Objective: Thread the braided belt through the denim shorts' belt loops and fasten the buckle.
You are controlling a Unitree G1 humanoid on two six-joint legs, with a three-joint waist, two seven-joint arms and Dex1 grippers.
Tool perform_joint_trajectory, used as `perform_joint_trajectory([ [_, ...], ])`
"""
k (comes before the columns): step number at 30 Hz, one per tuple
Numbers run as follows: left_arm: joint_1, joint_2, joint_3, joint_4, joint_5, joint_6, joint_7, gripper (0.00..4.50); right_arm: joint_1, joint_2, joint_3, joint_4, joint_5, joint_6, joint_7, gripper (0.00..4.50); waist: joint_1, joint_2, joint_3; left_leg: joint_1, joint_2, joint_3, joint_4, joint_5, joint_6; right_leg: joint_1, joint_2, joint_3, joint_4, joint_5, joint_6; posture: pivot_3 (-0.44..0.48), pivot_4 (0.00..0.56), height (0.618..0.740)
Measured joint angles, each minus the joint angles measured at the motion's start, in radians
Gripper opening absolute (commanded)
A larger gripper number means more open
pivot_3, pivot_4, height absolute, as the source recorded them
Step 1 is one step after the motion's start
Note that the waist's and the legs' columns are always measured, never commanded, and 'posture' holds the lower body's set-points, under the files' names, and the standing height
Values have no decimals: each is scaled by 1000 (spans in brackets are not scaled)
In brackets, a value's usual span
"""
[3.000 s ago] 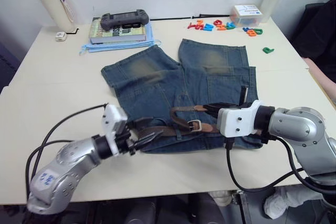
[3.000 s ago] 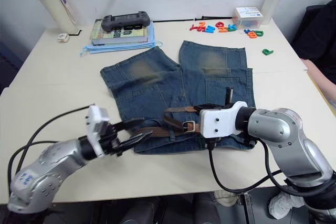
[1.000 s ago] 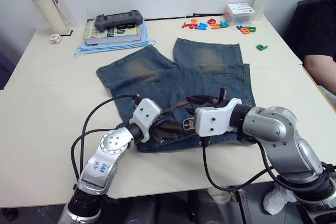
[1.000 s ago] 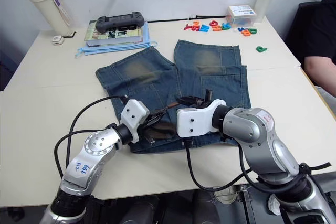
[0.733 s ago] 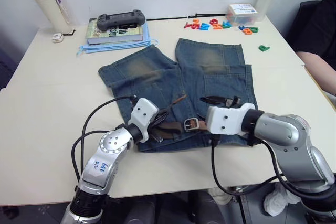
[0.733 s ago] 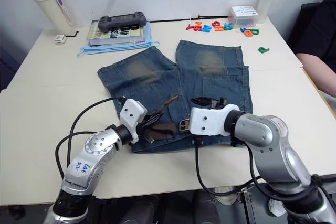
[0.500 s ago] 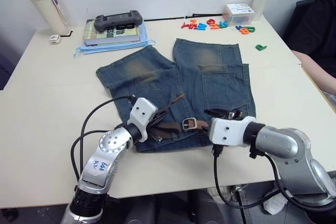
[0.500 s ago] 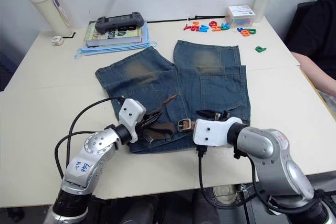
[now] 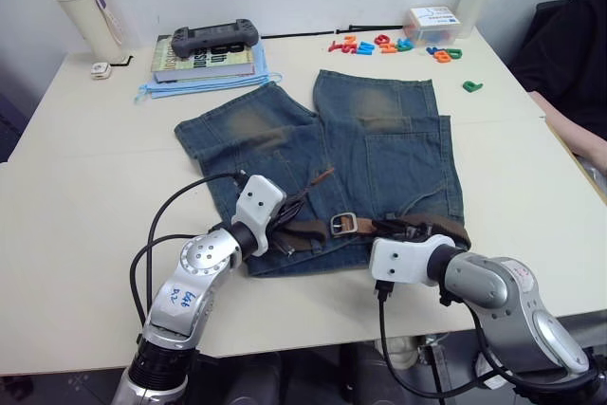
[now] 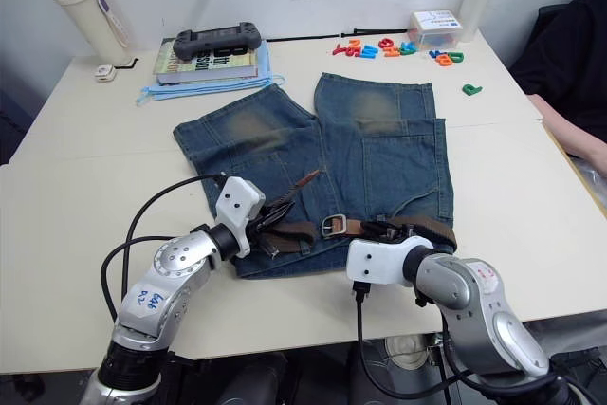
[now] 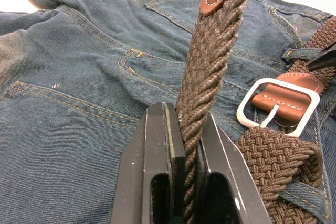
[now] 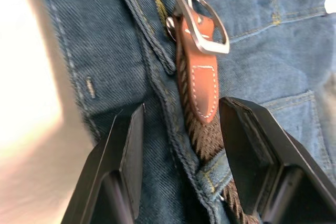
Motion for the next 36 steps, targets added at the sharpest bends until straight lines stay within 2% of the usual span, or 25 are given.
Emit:
perform_joint_trajectory([
  [10,-1,1,0,0,-7,12,-4,0,-26,133,25,33,-88,92,-42,2433,-1,-3,-2,0,0,0,1,0,0,0,1,1,1,1,0,0,150,707],
  [13,-3,2,0,0,-9,13,-5,0,-29,149,31,35,-89,106,-42,1601,-2,-3,-2,0,0,0,1,0,0,0,1,1,1,1,0,0,150,707],
  [16,-3,3,0,0,-9,13,-5,0,-29,163,39,41,-91,110,-44,250,-2,-3,-2,0,0,0,1,0,0,0,1,1,1,1,0,0,150,707],
  [17,-3,3,0,0,-9,13,-5,0,-31,166,39,41,-92,111,-46,44,-2,-3,-2,0,0,0,1,0,0,0,1,1,1,1,0,0,150,707],
  [25,-13,8,0,0,-9,23,-5,0,-38,238,19,36,-84,157,-57,44,-3,-3,-2,0,0,0,1,0,-1,0,1,1,1,1,0,0,150,707],
  [30,-57,-4,1,0,-9,53,4,0,-90,382,-31,23,-66,258,-109,44,-4,-2,-2,0,0,0,1,0,-1,-1,2,2,2,1,0,0,150,707],
  [36,-77,-26,5,8,-9,118,38,0,-86,525,-39,-16,-54,397,-168,44,-5,-2,-2,0,0,0,1,0,-1,-1,2,3,2,1,0,0,150,707],
])
